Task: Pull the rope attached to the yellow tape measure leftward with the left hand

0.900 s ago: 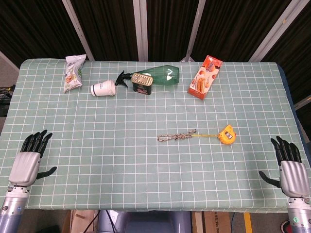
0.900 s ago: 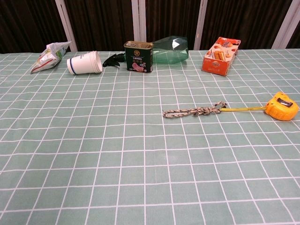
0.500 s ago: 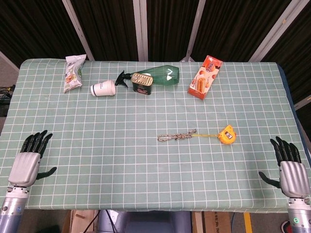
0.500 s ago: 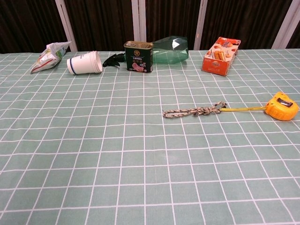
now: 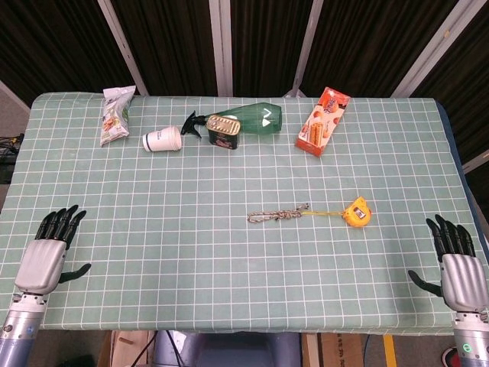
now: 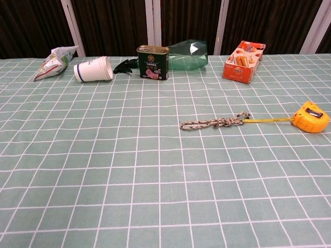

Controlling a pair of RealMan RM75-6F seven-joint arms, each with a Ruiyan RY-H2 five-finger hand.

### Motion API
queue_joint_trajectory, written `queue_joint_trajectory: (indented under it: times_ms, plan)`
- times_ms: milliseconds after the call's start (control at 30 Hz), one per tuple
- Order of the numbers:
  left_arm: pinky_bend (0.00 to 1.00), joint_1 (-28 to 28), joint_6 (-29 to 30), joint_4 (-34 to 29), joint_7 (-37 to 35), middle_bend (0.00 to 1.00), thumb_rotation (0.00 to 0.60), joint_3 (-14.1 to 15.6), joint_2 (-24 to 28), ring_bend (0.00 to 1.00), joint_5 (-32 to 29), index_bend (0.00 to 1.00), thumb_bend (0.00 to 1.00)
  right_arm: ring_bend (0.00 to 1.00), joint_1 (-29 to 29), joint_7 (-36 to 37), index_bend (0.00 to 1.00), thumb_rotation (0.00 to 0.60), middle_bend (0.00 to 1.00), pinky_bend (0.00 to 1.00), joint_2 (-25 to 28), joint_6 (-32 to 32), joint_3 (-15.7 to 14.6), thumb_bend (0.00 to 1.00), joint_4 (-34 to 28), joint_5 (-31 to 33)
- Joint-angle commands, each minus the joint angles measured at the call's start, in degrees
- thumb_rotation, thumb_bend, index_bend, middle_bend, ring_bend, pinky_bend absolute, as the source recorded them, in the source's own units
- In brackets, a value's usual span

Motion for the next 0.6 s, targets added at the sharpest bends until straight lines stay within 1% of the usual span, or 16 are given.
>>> queue_joint_trajectory:
  times_ms: [33,133,233,333,433,500,600]
  plan:
    - [0.00,-0.20,0.14,-0.47,0.95,0.00,0.600,0.07,0.21,0.00,0.67,0.00,0.00,0.00,-0.01,-0.16,0.00,0.600,0.00,0.00,-0.13,0.37,0.10,0.18,0.48,-0.30]
    - [0.00,-0.89,-0.02,-1.60,3.27,0.00,0.600,-0.20,0.88,0.00,1.70,0.00,0.00,0.00,-0.10,0.08,0.00,0.600,0.00,0.00,-0.22,0.60,0.41,0.18,0.71,0.11]
    - [0.00,-2.60,-1.13,-3.33,5.92,0.00,0.600,-1.26,2.35,0.00,2.71,0.01,0.01,0.00,-0.14,0.74,0.00,0.600,0.00,0.00,-0.26,0.41,0.94,0.18,0.69,1.27]
    - [0.00,-5.19,-4.09,-6.26,7.20,0.00,0.600,-3.18,4.10,0.00,1.66,0.08,0.04,0.00,0.09,1.23,0.00,0.600,0.00,0.00,-0.24,-0.46,1.32,0.18,0.66,2.43]
    - [0.00,-9.07,-9.53,-8.88,9.38,0.00,0.600,-5.71,5.62,0.00,-1.65,0.17,0.09,0.00,0.34,1.72,0.00,0.600,0.00,0.00,-0.16,-1.12,1.60,0.18,0.36,3.07]
    - [0.00,-11.87,-12.65,-9.56,11.29,0.00,0.600,-7.60,5.49,0.00,-3.62,0.24,0.11,0.00,0.40,2.00,0.00,0.600,0.00,0.00,-0.06,-1.32,1.69,0.18,0.21,3.25]
    - [0.00,-16.07,-16.95,-9.39,14.37,0.00,0.600,-10.18,3.95,0.00,-7.06,0.29,0.13,0.00,0.47,2.45,0.00,0.600,0.00,0.00,0.10,-1.62,1.79,0.18,0.10,3.54]
